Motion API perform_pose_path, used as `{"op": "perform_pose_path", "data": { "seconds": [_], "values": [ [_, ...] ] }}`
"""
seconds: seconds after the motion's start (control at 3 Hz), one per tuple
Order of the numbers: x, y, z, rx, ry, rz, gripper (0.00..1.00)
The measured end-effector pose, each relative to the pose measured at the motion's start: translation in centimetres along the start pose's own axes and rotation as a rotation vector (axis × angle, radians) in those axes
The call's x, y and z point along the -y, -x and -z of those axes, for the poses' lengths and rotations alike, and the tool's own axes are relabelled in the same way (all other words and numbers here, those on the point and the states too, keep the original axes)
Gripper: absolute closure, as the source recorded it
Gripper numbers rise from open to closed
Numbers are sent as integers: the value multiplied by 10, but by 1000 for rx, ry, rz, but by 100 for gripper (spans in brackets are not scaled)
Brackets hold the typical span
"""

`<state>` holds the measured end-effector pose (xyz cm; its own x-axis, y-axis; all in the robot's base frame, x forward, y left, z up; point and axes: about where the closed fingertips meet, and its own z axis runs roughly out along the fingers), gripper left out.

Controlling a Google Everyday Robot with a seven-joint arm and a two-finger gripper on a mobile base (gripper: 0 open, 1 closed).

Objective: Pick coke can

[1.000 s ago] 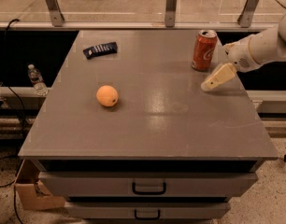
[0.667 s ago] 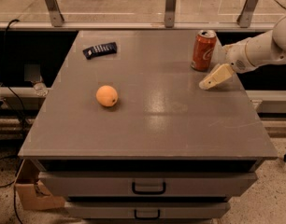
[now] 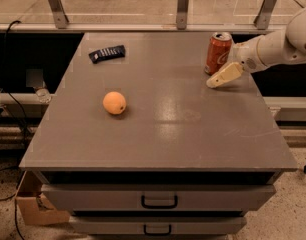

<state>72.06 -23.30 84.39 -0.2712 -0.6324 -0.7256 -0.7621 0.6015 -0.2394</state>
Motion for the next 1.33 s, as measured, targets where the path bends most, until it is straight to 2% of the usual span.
{"op": "perform_pose_path", "data": {
  "seconds": [0.67, 1.0, 1.33],
  "values": [
    [12, 42, -11, 40, -12, -31, 0],
    [15, 48, -15, 38, -20, -42, 17],
    [18, 49, -18, 29, -23, -47, 41]
  ]
}}
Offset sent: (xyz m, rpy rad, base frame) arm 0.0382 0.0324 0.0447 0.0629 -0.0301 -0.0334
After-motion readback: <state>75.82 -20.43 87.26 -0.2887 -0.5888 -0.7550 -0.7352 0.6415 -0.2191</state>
